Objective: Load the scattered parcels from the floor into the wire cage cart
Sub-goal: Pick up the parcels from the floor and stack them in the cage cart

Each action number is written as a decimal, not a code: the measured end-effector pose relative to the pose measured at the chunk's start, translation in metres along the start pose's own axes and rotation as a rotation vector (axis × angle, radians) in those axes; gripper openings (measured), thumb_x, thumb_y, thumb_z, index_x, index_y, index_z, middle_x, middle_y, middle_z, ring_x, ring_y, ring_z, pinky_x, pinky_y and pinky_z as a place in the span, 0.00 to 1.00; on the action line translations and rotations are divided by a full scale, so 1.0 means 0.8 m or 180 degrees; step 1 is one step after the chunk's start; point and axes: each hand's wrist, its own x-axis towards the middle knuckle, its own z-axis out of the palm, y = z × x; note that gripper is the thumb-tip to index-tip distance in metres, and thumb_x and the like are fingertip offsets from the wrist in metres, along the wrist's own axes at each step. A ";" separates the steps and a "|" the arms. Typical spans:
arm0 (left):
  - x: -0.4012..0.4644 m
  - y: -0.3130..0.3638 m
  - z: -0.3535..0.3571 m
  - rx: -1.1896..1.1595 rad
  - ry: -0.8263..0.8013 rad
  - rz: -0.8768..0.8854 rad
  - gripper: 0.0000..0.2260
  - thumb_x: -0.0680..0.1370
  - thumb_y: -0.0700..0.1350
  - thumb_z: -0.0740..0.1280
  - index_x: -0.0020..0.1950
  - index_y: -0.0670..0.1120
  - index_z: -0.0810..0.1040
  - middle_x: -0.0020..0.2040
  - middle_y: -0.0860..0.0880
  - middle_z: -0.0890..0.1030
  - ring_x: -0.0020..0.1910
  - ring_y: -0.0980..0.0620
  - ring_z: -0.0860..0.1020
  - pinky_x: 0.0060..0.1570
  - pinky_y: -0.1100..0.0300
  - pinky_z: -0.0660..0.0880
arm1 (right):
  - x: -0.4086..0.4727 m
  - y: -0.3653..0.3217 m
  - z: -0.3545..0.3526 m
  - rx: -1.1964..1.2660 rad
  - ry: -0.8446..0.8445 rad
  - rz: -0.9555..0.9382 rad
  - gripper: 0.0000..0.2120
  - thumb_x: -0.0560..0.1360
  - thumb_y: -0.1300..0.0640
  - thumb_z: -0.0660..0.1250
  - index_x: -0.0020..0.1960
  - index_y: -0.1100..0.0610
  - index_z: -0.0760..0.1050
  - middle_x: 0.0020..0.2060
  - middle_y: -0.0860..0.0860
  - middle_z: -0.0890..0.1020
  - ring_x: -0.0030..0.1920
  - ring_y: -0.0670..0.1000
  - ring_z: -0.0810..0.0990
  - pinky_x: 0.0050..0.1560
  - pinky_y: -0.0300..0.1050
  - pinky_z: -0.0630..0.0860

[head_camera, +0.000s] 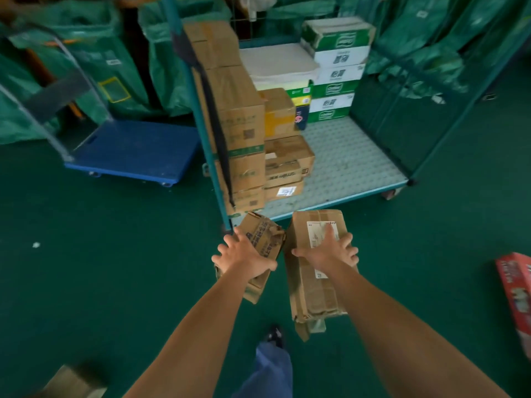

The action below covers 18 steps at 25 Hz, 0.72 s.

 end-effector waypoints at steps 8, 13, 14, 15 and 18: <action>0.160 0.197 -0.051 0.0028 -0.0132 0.0085 0.58 0.63 0.65 0.74 0.79 0.46 0.41 0.78 0.42 0.51 0.75 0.38 0.56 0.69 0.40 0.60 | 0.204 -0.025 -0.118 -0.0197 0.0275 0.0077 0.48 0.62 0.34 0.74 0.74 0.42 0.52 0.76 0.59 0.47 0.73 0.67 0.53 0.72 0.61 0.53; 0.255 0.313 -0.094 -0.0112 -0.0102 -0.0154 0.58 0.65 0.66 0.73 0.79 0.46 0.37 0.79 0.41 0.47 0.76 0.38 0.52 0.70 0.38 0.57 | 0.354 -0.053 -0.185 -0.0076 0.0125 0.0054 0.51 0.63 0.33 0.73 0.76 0.43 0.49 0.77 0.61 0.46 0.74 0.69 0.51 0.73 0.64 0.51; 0.268 0.331 -0.101 -0.0149 -0.0087 -0.0247 0.58 0.65 0.66 0.73 0.79 0.46 0.37 0.79 0.41 0.47 0.77 0.38 0.52 0.70 0.38 0.57 | 0.380 -0.060 -0.198 -0.0053 0.0067 0.0029 0.52 0.63 0.32 0.73 0.77 0.44 0.48 0.77 0.61 0.46 0.74 0.69 0.51 0.73 0.64 0.51; 0.285 0.350 -0.107 -0.0164 -0.0038 -0.0324 0.58 0.65 0.66 0.73 0.79 0.46 0.37 0.79 0.41 0.47 0.77 0.38 0.52 0.71 0.38 0.57 | 0.410 -0.072 -0.212 -0.0021 0.0037 -0.0024 0.53 0.63 0.32 0.73 0.77 0.44 0.48 0.77 0.61 0.45 0.74 0.69 0.51 0.73 0.64 0.51; 0.340 0.399 -0.131 -0.0269 0.0019 -0.0507 0.59 0.65 0.67 0.73 0.78 0.47 0.36 0.79 0.42 0.47 0.76 0.38 0.52 0.71 0.37 0.56 | 0.499 -0.117 -0.251 -0.0076 0.0008 -0.0247 0.54 0.62 0.33 0.74 0.77 0.43 0.47 0.77 0.61 0.45 0.74 0.68 0.50 0.74 0.63 0.51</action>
